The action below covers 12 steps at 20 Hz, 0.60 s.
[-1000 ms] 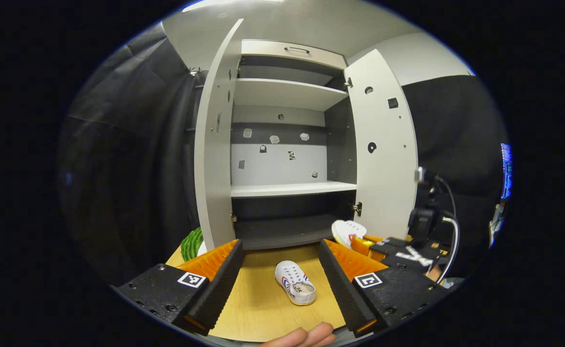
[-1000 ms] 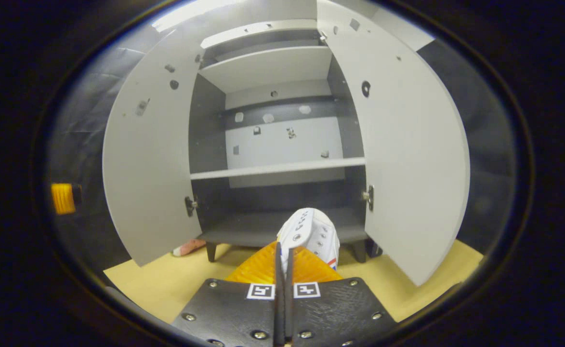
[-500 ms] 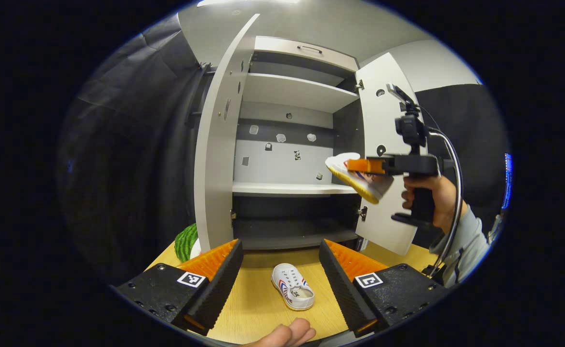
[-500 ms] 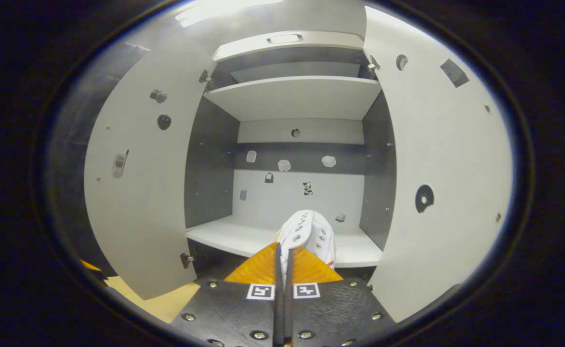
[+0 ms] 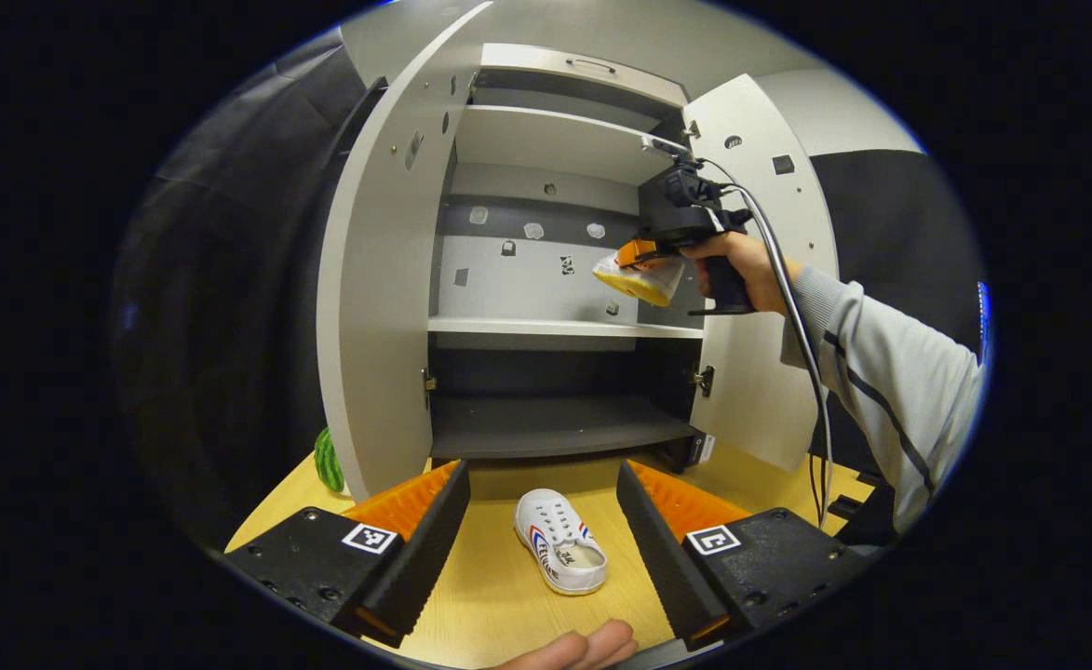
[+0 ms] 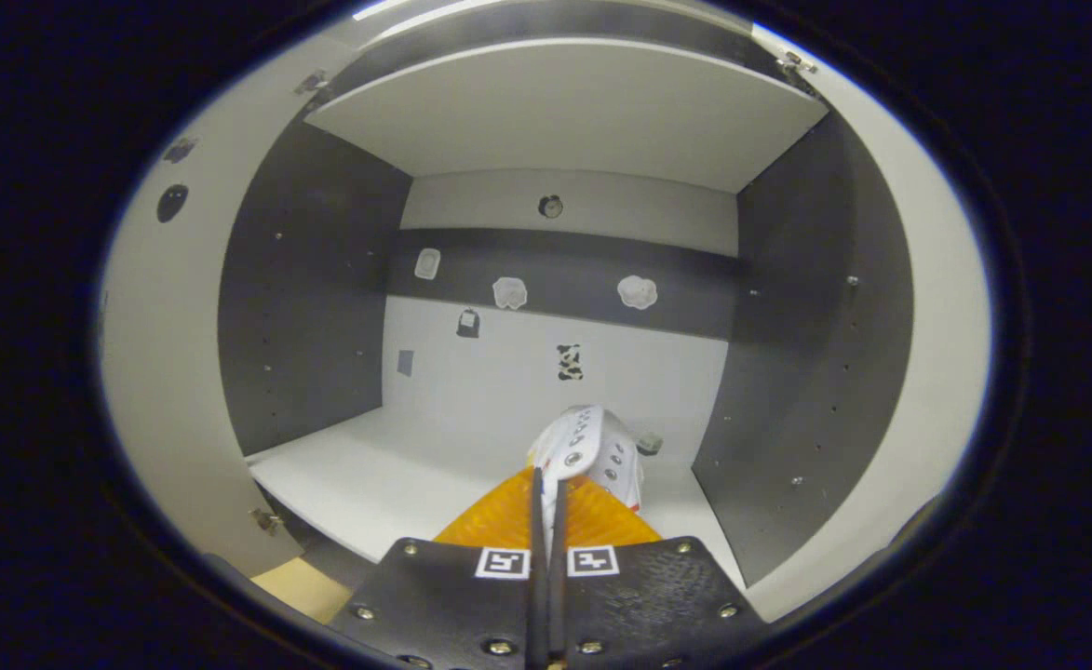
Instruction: Grab one shoe with the right hand and put it into the shoe cabinet, grab the other shoe with the left hand and put it into the shoe cabinet; then close the right door with the right hand and the left door with the left hand.
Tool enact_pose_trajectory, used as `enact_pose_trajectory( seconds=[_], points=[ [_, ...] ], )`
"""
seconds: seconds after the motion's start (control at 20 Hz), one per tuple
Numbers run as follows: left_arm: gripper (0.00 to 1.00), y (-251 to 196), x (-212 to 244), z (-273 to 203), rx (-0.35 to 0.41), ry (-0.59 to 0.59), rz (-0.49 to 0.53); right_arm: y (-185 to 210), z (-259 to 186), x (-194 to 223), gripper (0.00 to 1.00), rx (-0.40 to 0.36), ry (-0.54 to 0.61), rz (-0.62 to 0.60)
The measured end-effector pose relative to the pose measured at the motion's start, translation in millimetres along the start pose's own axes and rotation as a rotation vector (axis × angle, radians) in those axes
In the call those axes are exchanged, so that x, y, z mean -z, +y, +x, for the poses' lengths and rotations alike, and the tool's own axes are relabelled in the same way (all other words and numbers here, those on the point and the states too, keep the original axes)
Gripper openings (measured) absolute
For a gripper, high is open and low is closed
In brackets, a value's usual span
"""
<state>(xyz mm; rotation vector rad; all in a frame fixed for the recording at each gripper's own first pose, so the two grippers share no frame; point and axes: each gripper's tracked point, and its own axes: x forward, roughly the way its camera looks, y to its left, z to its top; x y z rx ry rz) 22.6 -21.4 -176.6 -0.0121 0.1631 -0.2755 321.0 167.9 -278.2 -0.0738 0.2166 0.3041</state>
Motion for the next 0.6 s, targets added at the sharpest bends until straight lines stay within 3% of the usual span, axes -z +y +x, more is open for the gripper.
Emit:
enact_pose_trajectory(
  seconds=[0.2, 0.35, 0.5, 0.6],
  points=[
    [0.97, 13.1, 0.7, 13.1, -0.027, -0.012, 0.004, -17.3, 16.2, 18.8, 0.01, 0.076, 0.087, -0.025],
    [0.97, 19.5, 4.5, 18.8, -0.040, -0.011, 0.015, -27.1, 17.6, 30.4, 0.01, 0.090, 0.139, -0.075],
    [0.97, 21.0, 9.4, 20.4, -0.045, 0.006, 0.029, -12.9, 20.3, 34.2, 0.08, 0.082, 0.150, 0.004],
    [0.97, 25.0, 9.4, 19.5, -0.060, 0.013, 0.034, -19.4, 18.0, 30.0, 0.13, 0.114, 0.120, -0.030]
  ],
)
